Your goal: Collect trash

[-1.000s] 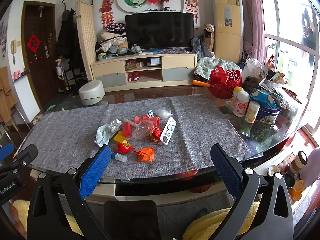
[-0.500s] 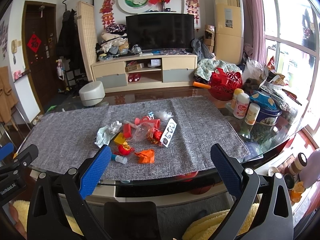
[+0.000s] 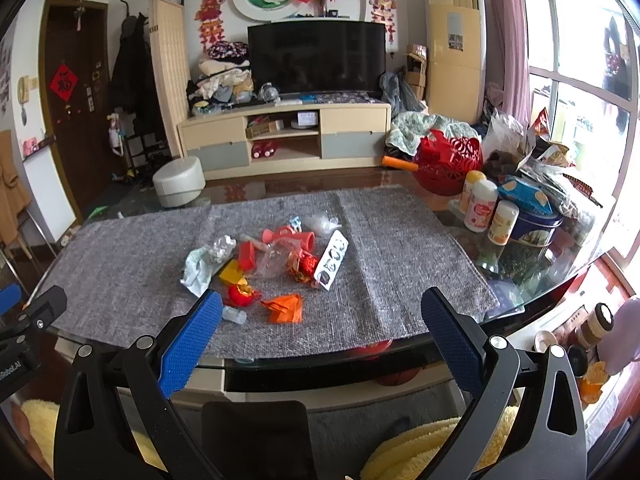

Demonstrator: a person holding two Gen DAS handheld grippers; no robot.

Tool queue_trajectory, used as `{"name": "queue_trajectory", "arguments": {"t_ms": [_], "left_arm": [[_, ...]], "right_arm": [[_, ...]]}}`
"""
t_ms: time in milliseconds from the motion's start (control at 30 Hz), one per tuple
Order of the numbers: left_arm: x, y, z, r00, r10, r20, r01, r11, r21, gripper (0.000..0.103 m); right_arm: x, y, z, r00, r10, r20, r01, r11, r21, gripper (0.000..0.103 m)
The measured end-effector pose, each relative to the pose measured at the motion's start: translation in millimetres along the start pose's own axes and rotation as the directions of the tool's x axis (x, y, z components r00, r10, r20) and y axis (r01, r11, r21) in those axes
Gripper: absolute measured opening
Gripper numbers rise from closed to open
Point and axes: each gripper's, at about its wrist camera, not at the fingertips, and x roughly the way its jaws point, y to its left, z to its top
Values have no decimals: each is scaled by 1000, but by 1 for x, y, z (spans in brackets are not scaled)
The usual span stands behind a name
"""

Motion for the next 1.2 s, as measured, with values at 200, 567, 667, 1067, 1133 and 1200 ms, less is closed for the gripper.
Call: {"name": "queue_trajectory", "arguments": {"t_ms": [200, 567, 667, 1067, 1133, 1200], "left_arm": [[25, 2, -6, 999, 4, -43, -4, 1000, -6, 95], [83, 3, -26, 990, 3, -144, -1, 1000, 15, 95], [99, -1, -30, 986, 11, -168, -4, 999, 42, 95], [156, -2, -45, 959, -42, -280, 56, 998, 42, 95], [162, -6, -44, 954, -73, -291, 91, 995, 48, 94], [169, -13, -44, 946, -101, -308, 124, 991, 58, 94]], "right_arm": [[25, 0, -8, 999, -1, -54, 1, 1000, -9, 100], [88, -4, -24, 979, 90, -184, -85, 996, 31, 100], [105, 1, -28, 972, 100, -214, -99, 995, 15, 99], [169, 12, -29, 957, 83, -279, -86, 996, 3, 87], [180, 13, -29, 950, 91, -298, -91, 996, 12, 84], [188, 13, -30, 945, 104, -311, -103, 994, 19, 81]]}}
